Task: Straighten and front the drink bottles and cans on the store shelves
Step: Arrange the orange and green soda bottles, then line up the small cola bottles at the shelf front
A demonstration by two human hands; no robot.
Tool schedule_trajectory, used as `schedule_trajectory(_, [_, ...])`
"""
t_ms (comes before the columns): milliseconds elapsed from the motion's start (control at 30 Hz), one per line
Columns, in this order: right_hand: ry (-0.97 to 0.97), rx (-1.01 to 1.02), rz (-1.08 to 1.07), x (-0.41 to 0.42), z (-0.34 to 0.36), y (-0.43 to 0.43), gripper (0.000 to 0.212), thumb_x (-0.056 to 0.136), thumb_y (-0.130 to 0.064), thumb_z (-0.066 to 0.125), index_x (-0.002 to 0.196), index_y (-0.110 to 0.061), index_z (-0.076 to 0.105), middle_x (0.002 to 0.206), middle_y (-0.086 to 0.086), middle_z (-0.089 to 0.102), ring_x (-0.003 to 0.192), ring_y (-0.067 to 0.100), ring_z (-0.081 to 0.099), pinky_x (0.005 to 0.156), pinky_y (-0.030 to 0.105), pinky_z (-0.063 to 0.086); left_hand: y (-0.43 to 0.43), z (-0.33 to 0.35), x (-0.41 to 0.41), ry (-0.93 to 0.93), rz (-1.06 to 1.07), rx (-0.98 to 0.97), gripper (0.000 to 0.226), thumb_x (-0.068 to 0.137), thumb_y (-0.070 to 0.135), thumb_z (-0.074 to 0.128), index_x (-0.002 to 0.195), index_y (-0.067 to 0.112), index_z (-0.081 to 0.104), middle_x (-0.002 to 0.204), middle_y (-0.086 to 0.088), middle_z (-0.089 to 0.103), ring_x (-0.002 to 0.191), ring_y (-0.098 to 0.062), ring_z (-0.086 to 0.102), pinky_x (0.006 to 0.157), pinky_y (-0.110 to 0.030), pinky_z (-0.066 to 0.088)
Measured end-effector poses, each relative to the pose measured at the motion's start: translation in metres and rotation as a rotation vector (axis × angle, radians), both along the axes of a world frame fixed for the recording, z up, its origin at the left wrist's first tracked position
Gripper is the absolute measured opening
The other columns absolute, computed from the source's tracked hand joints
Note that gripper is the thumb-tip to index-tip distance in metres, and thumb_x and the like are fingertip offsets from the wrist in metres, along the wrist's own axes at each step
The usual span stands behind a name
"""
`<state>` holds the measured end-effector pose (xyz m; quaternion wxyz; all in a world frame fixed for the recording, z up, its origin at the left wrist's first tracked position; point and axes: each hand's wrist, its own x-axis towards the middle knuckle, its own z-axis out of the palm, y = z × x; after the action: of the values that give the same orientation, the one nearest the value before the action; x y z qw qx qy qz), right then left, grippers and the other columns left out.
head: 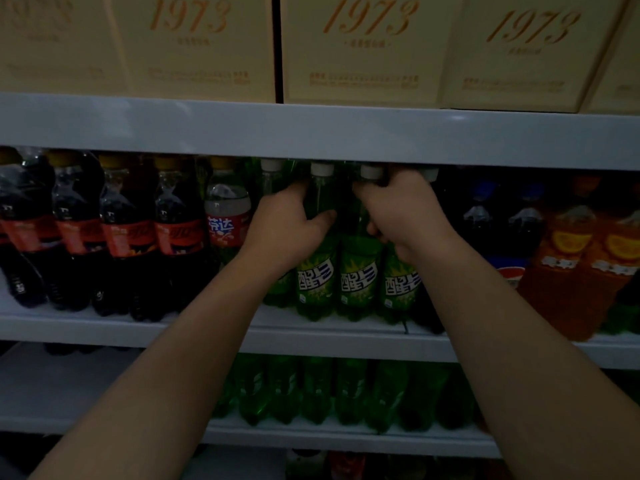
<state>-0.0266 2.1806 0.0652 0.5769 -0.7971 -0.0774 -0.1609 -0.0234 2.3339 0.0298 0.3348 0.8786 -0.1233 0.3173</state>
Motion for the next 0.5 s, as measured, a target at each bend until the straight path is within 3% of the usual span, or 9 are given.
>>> schedule_trajectory(100, [-0.077, -0.13, -0.047, 0.0019, -0.0081, 0.0024, 0.017, 0.085, -0.033, 0.065, 0.076, -0.024, 0.055, 0.07, 0.003, 0.062, 0.039, 0.009, 0.056, 0.035, 0.018, 0.039, -0.001, -0.0035, -0.0046, -0.06, -0.001, -0.009, 0.04, 0.078, 0.04, 0.071, 0.111, 0.02, 0.061, 0.1, 0.005, 0.066, 0.081, 0.0, 0.053, 0.059, 0.001, 0.033])
schedule_trajectory(200, [-0.086, -0.297, -0.115, 0.0025, -0.0115, 0.0024, 0.025, 0.09, -0.037, 0.059, 0.073, -0.02, 0.051, 0.072, 0.006, 0.062, 0.052, 0.017, 0.06, 0.038, 0.017, 0.04, -0.0032, -0.0091, -0.0069, -0.078, 0.012, -0.001, 0.05, 0.072, 0.042, 0.076, 0.113, 0.019, 0.059, 0.104, 0.0, 0.067, 0.089, -0.007, 0.059, 0.069, -0.018, 0.044])
schedule_trajectory(267, [-0.058, -0.332, -0.122, 0.0028, -0.0105, 0.0014, 0.027, 0.093, -0.036, 0.054, 0.077, -0.013, 0.054, 0.072, 0.008, 0.061, 0.05, 0.016, 0.06, 0.034, 0.015, 0.037, -0.0043, -0.0106, -0.0075, -0.084, 0.033, 0.019, 0.051, 0.072, 0.038, 0.076, 0.115, 0.018, 0.057, 0.107, -0.004, 0.066, 0.094, -0.015, 0.061, 0.072, -0.022, 0.045])
schedule_trajectory(400, [-0.056, -0.401, -0.145, 0.0047, -0.0075, 0.0, 0.033, 0.094, -0.037, 0.051, 0.09, -0.005, 0.058, 0.079, 0.012, 0.063, 0.061, 0.024, 0.063, 0.047, 0.025, 0.047, -0.0064, -0.0066, -0.0087, -0.087, 0.026, 0.018, 0.045, 0.075, 0.03, 0.074, 0.115, 0.017, 0.057, 0.106, -0.002, 0.067, 0.092, -0.009, 0.059, 0.07, -0.016, 0.04])
schedule_trajectory(500, [-0.052, -0.39, -0.13, 0.0063, -0.0072, -0.0012, 0.032, 0.094, -0.037, 0.051, 0.091, -0.006, 0.059, 0.073, 0.008, 0.062, 0.045, 0.016, 0.06, 0.036, 0.018, 0.039, -0.0077, -0.0043, -0.0104, -0.067, 0.021, 0.013, 0.041, 0.076, 0.028, 0.074, 0.112, 0.017, 0.059, 0.104, -0.001, 0.068, 0.088, -0.007, 0.058, 0.064, -0.01, 0.038])
